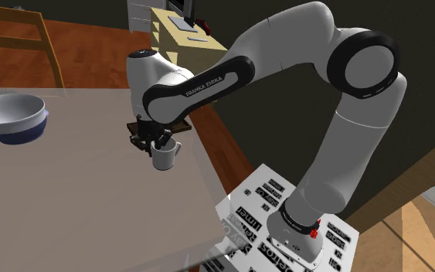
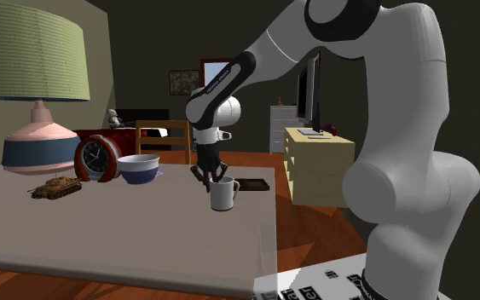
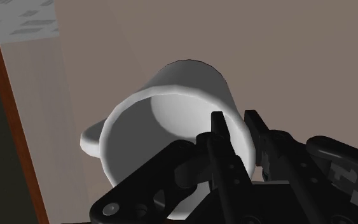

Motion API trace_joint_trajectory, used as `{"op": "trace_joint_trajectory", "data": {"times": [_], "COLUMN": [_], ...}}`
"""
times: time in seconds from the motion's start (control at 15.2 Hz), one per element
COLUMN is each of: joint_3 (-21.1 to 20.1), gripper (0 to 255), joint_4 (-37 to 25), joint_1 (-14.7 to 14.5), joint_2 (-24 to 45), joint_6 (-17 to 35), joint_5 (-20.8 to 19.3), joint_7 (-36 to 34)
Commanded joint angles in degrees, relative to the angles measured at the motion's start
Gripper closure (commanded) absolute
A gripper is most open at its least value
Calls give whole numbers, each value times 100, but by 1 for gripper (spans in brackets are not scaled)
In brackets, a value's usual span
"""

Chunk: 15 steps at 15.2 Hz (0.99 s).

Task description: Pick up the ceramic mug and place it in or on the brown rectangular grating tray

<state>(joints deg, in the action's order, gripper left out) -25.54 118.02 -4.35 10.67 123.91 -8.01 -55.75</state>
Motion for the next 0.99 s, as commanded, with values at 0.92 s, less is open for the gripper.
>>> {"op": "trace_joint_trajectory", "data": {"times": [0.92], "joint_3": [-38], "gripper": [255], "joint_4": [-276], "joint_1": [37], "joint_2": [-315], "joint_6": [-551], "joint_5": [195], "joint_7": [147]}}
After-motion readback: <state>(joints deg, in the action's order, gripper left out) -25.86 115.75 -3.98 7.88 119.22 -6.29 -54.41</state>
